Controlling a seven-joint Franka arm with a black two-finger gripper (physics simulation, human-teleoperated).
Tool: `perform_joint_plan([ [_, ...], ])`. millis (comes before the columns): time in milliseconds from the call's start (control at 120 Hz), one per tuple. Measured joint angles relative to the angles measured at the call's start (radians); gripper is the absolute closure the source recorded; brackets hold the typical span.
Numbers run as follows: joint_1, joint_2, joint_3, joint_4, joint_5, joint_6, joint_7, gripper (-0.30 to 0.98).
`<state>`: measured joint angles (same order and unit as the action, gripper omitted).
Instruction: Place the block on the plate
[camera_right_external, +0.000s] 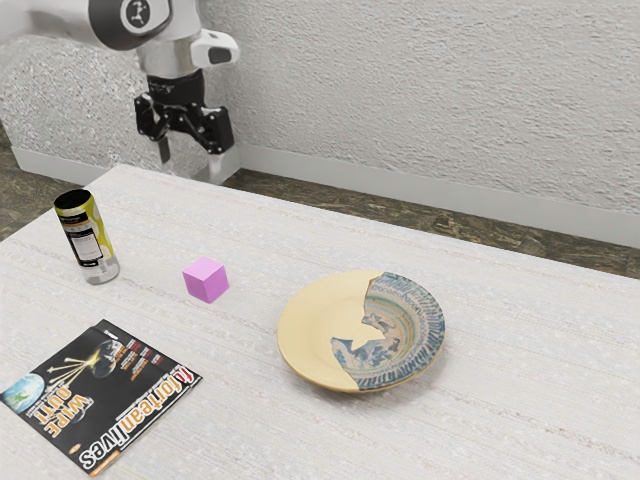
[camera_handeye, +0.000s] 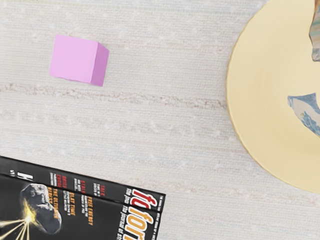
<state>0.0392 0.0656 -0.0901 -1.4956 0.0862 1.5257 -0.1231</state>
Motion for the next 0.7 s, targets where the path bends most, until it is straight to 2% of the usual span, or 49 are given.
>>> perform_joint_plan([
  [267,-0.06,0.03,0.012,0.008,0.005,0.016,-0.029,0.0],
  [567,-0.035,0.36,0.094,0.26,-0.006,0.037,-0.013,0.0],
  [700,-0.033,0.461,0.19,0.295,-0.044,0.048,0.001,0.0],
])
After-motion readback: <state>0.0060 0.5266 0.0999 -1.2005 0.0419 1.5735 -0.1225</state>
